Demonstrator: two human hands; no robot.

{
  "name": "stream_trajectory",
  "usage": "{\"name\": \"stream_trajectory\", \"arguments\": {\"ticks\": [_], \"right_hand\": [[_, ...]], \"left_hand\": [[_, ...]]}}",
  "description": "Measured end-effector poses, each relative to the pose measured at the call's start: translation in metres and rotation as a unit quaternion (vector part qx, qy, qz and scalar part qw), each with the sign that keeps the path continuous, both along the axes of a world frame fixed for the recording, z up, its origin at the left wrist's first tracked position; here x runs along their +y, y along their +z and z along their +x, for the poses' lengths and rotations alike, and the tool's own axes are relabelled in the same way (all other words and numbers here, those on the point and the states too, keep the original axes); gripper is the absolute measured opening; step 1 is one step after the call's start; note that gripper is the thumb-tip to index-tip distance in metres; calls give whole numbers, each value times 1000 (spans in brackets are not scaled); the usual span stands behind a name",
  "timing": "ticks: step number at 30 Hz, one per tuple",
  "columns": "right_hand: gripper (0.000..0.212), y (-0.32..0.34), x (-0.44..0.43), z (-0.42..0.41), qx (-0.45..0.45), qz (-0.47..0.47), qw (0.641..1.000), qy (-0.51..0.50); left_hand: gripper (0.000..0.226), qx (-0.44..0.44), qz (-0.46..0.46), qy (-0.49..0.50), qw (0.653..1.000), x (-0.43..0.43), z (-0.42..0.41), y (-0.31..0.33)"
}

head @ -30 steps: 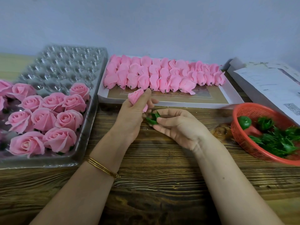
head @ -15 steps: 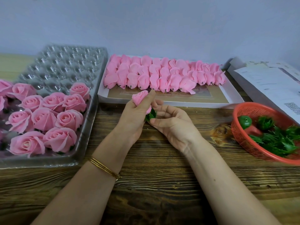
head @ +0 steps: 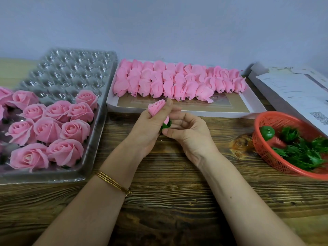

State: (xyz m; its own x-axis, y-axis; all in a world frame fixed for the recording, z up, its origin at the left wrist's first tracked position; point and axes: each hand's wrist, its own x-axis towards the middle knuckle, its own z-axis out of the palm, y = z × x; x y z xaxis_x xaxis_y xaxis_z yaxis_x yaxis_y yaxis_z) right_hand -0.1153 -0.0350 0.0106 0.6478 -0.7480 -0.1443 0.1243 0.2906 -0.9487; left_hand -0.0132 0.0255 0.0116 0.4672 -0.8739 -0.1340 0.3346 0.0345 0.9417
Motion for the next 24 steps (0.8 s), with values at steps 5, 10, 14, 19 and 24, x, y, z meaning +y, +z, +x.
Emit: {"name": "stream_trajectory", "arguments": {"ticks": [5, 10, 14, 19, 24], "right_hand": [[37, 0, 0, -1, 11, -14, 1000, -5], [26, 1, -2, -2, -1, 27, 999, 22], [25, 3, -5, -4, -29, 92, 995, 39], [23, 6, -6, -6, -51, 151, 985, 70], [21, 8, -9, -6, -75, 206, 973, 77]], "left_hand": [[40, -5, 8, -7, 1000, 2, 2, 0], [37, -11, 8, -2, 1000, 3, 1, 2], [38, -26, 4, -6, 1000, 4, 2, 3], [38, -33, 10, -18, 999, 5, 1, 2], [41, -35, 3, -23, 999, 5, 1, 5]]}}
